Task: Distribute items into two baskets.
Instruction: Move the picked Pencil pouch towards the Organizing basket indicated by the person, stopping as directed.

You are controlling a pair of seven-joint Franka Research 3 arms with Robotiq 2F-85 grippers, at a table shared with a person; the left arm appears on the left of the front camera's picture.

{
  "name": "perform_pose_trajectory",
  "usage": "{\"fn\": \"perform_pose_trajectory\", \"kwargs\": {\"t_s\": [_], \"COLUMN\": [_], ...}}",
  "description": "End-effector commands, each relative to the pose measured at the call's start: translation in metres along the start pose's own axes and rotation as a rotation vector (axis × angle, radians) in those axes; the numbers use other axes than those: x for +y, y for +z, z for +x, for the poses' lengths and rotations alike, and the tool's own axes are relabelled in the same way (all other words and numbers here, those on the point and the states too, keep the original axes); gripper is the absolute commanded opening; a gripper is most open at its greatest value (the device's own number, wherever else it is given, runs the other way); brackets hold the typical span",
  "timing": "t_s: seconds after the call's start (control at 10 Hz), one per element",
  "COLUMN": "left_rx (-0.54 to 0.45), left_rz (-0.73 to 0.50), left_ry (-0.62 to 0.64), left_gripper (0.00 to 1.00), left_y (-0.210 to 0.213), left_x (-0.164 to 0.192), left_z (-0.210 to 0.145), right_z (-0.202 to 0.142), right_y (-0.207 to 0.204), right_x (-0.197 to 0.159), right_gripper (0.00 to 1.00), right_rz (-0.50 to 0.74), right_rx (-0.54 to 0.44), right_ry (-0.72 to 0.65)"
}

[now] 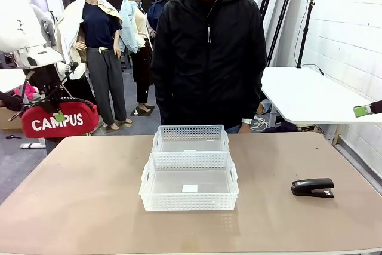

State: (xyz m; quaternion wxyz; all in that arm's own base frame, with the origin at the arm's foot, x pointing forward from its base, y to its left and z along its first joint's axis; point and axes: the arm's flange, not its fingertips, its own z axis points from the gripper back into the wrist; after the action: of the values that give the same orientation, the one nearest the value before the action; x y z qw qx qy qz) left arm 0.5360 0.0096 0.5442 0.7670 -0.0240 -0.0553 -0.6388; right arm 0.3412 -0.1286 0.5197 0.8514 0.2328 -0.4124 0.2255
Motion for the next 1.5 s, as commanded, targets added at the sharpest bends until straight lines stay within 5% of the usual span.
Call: {"fn": "perform_pose_trajectory", "kwargs": {"t_s": [0.0,1.4], "left_rx": [0.008,0.008], "left_rz": [0.015,0.015], "left_ry": [-0.006,-0.006], "left_gripper": [0.0,0.0], "left_y": [0.0034,0.0034], "left_x": [0.0035,0.0035], "left_z": [-0.0009,-0.0009], "right_z": [-0.0007,-0.0007], "right_y": [-0.0022,-0.0022], "right_x": [-0.0014,-0.0014], "right_gripper": [1.0,1.0], "right_rz": [0.016,0.016], "right_rx": [-0.025,-0.025], "right_ry": [0.004,0.004]}}
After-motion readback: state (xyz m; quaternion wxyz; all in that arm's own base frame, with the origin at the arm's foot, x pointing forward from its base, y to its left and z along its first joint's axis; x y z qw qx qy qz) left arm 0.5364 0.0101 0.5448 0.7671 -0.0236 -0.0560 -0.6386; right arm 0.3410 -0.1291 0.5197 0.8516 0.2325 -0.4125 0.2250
